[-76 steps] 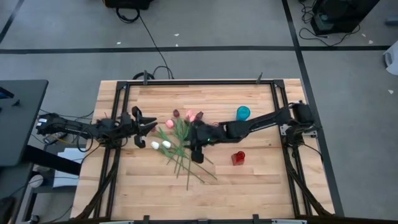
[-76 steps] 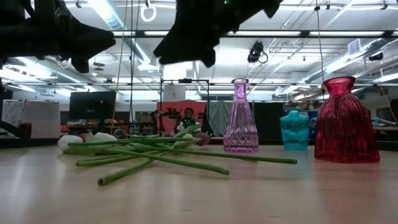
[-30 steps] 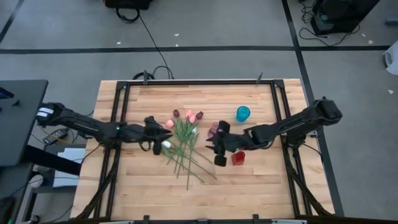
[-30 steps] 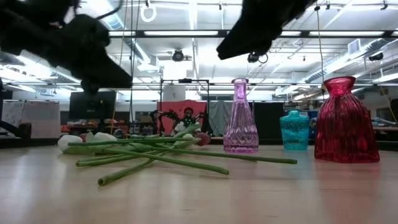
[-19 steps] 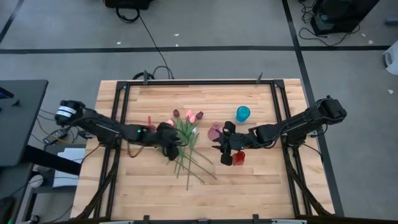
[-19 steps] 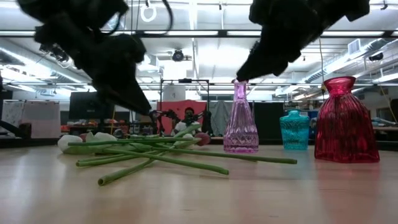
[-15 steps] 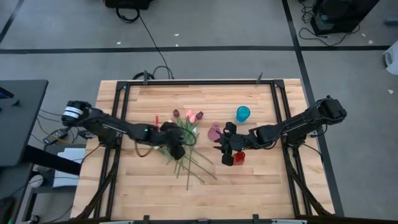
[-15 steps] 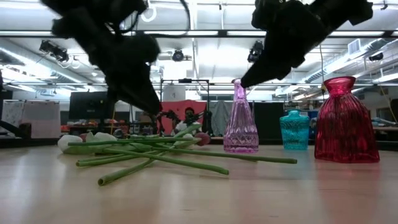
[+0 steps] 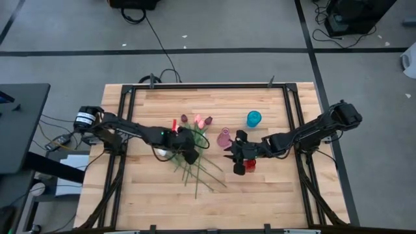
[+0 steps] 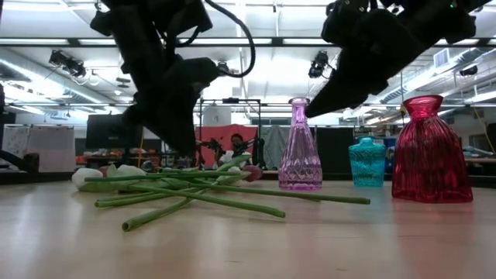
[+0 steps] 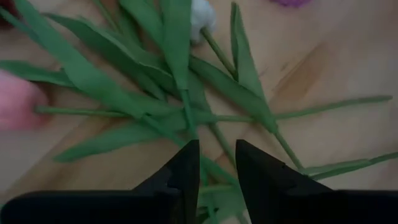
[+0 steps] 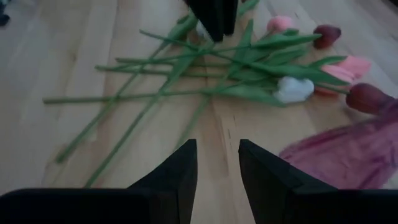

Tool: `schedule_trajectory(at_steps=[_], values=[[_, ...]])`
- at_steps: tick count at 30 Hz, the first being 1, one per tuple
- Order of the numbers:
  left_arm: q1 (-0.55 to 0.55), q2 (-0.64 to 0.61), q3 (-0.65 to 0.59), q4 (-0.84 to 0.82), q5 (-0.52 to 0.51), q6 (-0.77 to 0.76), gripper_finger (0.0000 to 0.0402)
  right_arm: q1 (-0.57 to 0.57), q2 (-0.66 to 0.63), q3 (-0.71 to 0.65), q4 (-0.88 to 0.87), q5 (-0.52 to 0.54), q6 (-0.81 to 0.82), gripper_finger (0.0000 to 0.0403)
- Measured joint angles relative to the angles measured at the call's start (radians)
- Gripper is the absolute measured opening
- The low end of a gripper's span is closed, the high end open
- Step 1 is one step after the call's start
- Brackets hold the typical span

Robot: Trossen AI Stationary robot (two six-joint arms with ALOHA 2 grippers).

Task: Sort flowers into vase by color
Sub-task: Put the pink flower into the purple vase

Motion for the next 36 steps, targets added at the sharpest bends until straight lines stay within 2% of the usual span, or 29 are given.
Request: schedule_trajectory(at_steps=[7, 11, 17, 19, 23, 26, 30, 33, 36], values=[[-0.023, 0.034, 0.0, -0.031, 0.129, -0.019, 0.011, 0.011, 0.132, 0.039, 0.106, -0.127, -0.025, 0.013], [-0.042, 0.035, 0.006, -0.038, 0.145, 0.017, 0.011, 0.029, 0.246, 0.119, 0.088, -0.149, -0.035, 0.013], [-0.058, 0.034, 0.019, -0.034, 0.125, 0.099, 0.011, 0.03, 0.401, 0.33, -0.168, -0.156, -0.044, 0.013], [-0.068, 0.033, 0.019, -0.037, 0.109, 0.136, 0.011, 0.026, 0.448, 0.405, -0.273, -0.15, -0.044, 0.013], [-0.115, 0.008, 0.019, -0.031, -0.01, 0.221, 0.011, 0.02, 0.516, 0.505, -0.451, -0.069, -0.028, 0.013], [-0.147, -0.032, 0.019, -0.047, -0.093, 0.248, 0.011, 0.02, 0.532, 0.523, -0.49, -0.049, 0.0, 0.013], [-0.165, -0.093, 0.019, -0.05, -0.143, 0.277, 0.011, 0.011, 0.535, 0.524, -0.498, -0.072, 0.025, 0.0128], [-0.171, -0.128, 0.019, -0.057, -0.156, 0.282, 0.011, -0.011, 0.539, 0.525, -0.5, -0.157, 0.044, 0.0105], [-0.18, -0.154, 0.019, -0.056, -0.156, 0.284, 0.011, -0.024, 0.539, 0.512, -0.493, -0.19, 0.078, 0.0053]])
